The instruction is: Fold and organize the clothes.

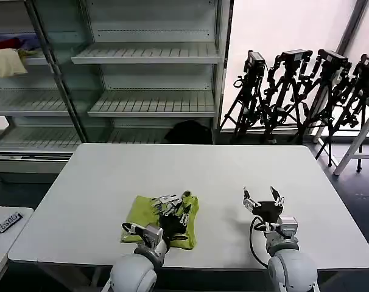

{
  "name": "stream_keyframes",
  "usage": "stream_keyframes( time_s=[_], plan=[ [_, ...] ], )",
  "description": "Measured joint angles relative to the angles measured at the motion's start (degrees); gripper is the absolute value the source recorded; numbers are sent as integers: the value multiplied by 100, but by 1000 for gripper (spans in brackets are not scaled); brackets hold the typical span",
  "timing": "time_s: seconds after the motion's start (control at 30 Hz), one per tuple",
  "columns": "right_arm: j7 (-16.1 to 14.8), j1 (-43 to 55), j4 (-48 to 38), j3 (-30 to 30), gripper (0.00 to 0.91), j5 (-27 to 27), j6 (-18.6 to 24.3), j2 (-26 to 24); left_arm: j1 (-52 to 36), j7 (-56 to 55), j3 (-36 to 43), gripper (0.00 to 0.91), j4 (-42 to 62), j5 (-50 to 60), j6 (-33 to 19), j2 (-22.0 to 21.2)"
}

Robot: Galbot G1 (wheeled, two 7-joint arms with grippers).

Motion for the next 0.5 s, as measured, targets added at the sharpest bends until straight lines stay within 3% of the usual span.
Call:
stream_keyframes(
  time_s=[0.5],
  plan=[
    [-17,11,8,-16,907,-2,-11,-10,4,-73,76,907,-111,-33,-61,-124]
  ],
)
